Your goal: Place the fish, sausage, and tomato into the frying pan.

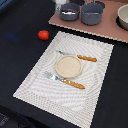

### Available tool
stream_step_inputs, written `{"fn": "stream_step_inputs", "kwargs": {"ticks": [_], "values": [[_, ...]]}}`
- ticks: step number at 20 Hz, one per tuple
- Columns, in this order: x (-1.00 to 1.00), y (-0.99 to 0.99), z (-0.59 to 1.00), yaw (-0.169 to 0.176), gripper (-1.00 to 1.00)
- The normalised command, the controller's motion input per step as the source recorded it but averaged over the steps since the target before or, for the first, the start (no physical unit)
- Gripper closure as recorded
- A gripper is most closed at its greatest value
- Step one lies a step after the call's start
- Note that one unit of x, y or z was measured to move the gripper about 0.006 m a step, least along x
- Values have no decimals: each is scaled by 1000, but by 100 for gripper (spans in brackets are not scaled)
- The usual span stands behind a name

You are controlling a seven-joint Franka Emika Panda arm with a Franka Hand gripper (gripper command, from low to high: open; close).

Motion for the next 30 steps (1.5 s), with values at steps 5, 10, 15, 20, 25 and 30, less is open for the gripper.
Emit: {"fn": "stream_step_inputs", "kwargs": {"ticks": [5,10,15,20,25,30], "values": [[-425,-436,-328,-84,-100],[-294,-289,-380,-39,-100],[-290,-91,-419,-18,-100],[-237,-131,-430,-23,-100],[-233,-175,-412,-29,-100],[-290,-140,-460,-30,-100]]}}
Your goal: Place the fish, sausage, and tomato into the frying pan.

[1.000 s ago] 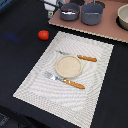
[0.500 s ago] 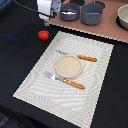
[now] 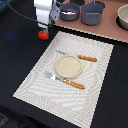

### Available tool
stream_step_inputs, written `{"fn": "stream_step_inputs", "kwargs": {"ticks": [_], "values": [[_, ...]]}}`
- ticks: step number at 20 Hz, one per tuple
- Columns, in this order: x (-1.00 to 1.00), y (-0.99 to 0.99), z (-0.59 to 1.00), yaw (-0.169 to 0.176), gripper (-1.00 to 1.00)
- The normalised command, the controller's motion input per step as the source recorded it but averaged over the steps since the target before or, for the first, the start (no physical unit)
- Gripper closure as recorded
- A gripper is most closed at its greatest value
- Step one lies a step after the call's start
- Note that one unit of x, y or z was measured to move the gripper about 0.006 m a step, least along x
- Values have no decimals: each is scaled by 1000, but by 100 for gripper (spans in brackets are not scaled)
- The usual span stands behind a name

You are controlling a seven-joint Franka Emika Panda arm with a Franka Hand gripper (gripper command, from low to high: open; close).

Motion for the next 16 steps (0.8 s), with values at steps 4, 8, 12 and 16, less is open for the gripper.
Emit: {"fn": "stream_step_inputs", "kwargs": {"ticks": [4,8,12,16], "values": [[-324,-84,-464,-27,-100],[-408,-34,-476,-22,-100],[-466,21,-419,-5,-100],[-476,104,-374,0,100]]}}
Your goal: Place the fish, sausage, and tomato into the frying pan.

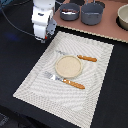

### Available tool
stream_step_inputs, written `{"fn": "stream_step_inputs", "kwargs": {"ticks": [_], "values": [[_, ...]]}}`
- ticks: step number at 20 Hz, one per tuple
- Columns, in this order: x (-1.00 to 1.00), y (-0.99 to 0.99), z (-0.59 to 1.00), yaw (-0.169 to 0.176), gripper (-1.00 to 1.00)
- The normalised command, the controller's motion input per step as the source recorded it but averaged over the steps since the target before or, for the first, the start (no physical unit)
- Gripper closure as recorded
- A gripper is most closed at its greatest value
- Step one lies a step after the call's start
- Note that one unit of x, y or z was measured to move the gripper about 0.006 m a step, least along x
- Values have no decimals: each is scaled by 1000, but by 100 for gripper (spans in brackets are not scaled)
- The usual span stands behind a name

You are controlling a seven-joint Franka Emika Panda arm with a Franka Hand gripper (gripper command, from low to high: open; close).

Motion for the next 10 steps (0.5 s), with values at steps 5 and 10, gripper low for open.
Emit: {"fn": "stream_step_inputs", "kwargs": {"ticks": [5,10], "values": [[-435,98,-305,0,100],[-332,125,-245,0,100]]}}
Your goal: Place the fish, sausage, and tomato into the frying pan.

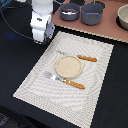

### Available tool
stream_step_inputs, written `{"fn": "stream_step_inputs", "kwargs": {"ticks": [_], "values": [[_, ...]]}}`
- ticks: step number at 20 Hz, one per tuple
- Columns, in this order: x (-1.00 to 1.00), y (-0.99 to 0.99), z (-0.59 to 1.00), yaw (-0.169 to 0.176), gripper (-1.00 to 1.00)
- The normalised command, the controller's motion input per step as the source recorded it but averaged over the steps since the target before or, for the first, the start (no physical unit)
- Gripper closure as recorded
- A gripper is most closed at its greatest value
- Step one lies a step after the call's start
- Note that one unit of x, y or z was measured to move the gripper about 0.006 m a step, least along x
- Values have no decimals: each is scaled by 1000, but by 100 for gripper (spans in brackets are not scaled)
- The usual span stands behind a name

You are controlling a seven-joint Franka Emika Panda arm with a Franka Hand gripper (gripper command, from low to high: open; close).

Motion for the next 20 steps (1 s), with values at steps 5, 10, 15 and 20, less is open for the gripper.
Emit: {"fn": "stream_step_inputs", "kwargs": {"ticks": [5,10,15,20], "values": [[-159,63,139,-7,100],[-24,74,1000,-23,100],[22,314,1000,-54,100],[207,641,1000,-55,100]]}}
